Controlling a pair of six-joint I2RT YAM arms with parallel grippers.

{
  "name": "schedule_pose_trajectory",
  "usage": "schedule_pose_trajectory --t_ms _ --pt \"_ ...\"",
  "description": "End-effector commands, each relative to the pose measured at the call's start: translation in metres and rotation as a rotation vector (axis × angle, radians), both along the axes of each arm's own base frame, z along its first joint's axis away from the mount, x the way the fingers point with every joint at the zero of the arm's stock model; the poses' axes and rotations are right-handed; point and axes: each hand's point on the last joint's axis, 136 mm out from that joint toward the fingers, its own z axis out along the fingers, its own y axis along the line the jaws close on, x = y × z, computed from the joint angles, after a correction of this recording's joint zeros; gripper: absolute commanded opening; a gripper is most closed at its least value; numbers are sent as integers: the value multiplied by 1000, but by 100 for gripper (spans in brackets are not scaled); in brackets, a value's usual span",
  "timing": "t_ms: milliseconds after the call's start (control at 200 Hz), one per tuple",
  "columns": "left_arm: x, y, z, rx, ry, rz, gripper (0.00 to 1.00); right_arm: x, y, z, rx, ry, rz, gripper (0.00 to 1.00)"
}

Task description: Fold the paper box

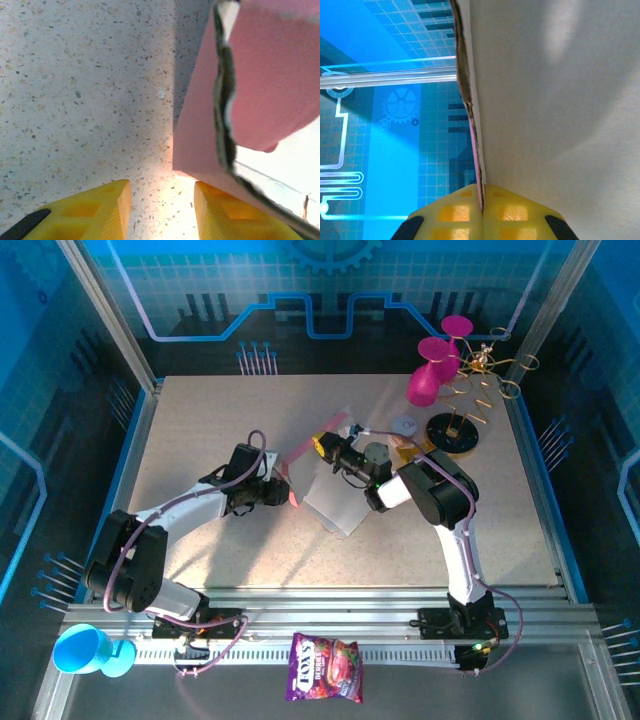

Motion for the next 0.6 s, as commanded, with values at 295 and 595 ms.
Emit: schedule_pose_trajectory --t_ms 295,595 --pt "4 -5 4 77 -68 -6 39 -17 2 -9 -41 -44 91 0" --pt "-5 -9 0 140 -79 -9 39 -29 -8 -20 -83 -44 126 0"
